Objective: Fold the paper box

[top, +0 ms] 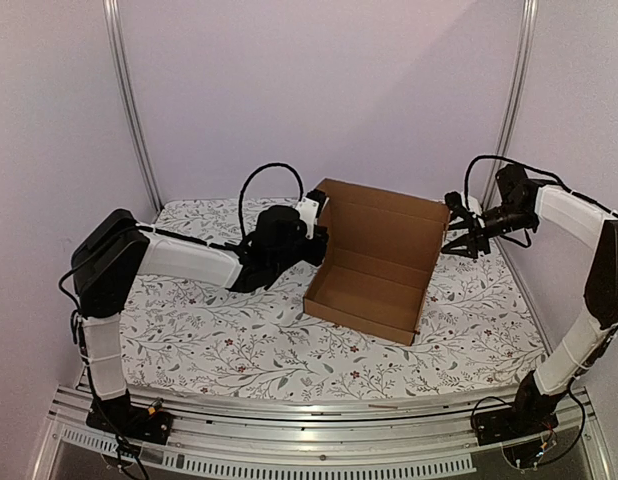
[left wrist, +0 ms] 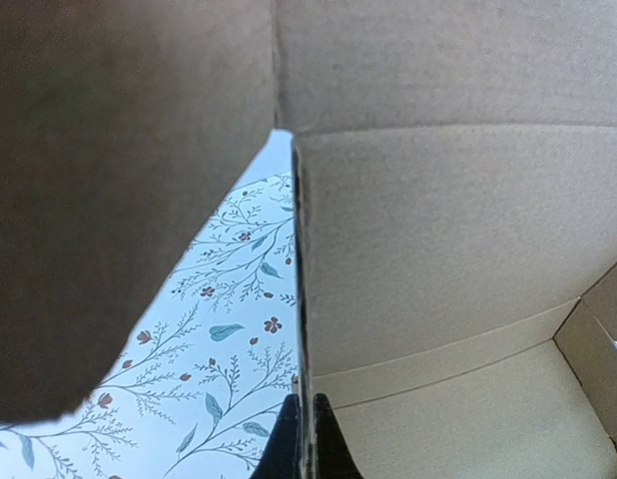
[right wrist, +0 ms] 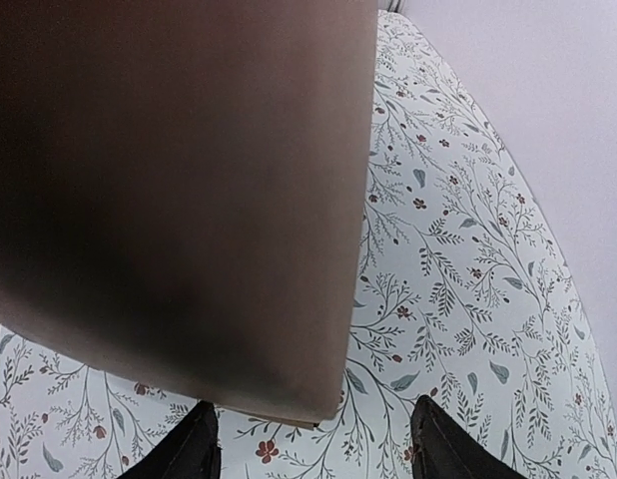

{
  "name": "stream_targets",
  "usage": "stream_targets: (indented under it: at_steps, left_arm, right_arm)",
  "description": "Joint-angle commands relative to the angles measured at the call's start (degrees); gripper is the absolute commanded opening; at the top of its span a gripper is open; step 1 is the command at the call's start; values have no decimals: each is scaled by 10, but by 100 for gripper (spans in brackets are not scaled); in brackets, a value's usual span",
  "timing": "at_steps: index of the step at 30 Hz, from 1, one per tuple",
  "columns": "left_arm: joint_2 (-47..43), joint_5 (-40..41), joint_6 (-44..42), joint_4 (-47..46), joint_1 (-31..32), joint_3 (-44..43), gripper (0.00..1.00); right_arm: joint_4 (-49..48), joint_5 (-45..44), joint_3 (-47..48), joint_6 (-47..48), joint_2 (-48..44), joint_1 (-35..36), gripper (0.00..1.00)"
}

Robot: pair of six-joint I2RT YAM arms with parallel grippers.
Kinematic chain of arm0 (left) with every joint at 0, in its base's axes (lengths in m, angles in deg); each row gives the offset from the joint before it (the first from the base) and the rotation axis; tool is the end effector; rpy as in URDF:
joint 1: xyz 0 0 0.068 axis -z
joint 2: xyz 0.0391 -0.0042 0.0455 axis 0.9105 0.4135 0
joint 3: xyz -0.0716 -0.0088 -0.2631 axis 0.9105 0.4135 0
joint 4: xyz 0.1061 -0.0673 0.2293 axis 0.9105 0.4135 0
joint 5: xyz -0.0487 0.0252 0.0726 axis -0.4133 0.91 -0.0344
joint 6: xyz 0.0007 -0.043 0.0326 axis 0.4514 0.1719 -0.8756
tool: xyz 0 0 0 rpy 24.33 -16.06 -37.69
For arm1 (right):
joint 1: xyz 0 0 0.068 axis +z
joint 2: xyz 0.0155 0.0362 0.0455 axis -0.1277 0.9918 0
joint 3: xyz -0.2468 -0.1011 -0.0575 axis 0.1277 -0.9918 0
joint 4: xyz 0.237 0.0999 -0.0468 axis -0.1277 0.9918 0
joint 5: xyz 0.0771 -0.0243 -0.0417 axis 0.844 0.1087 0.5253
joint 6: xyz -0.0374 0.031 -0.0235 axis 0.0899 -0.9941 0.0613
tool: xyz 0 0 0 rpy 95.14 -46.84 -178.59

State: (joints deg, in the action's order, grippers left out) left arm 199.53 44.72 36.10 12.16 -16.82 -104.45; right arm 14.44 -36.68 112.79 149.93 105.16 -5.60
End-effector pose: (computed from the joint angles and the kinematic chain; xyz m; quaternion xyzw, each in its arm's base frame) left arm 0.3052 -0.3334 0.2007 0.2138 0.7622 -0.1749 0.5855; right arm 0.3237 0.0368 0.2755 -0.6000 0.6606 0.2224 0.3925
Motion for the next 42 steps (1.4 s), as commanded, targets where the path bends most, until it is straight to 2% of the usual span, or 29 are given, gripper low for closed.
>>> stream_targets:
  at_steps: [1,7,15,23,28,34,42]
  left_arm:
    - [19,-14,23,-1,11,-13,0]
    - [20,13,81,-20,20,1,0]
    - [16,48,110,-42,43,16,0]
    - [20,23,80,99,45,-86,0]
    - [19,19,91,90,50,-62,0]
    - [8,8,72,17,58,25,0]
    - [1,48,56,-51,81,101,0]
  right_arm:
    - [-31,-18,-32,-9,13,14,63]
    - [-196,-33,-129,-128,-55,24,58]
    - [-240,-31,-202,-184,-134,33,57]
    - [-258,-37,-189,-234,-146,35,57]
    - [-248,-33,-198,-231,-147,35,57]
    - [-172,-20,-205,-167,-171,35,58]
    - [-92,-16,-219,-116,-203,47,58]
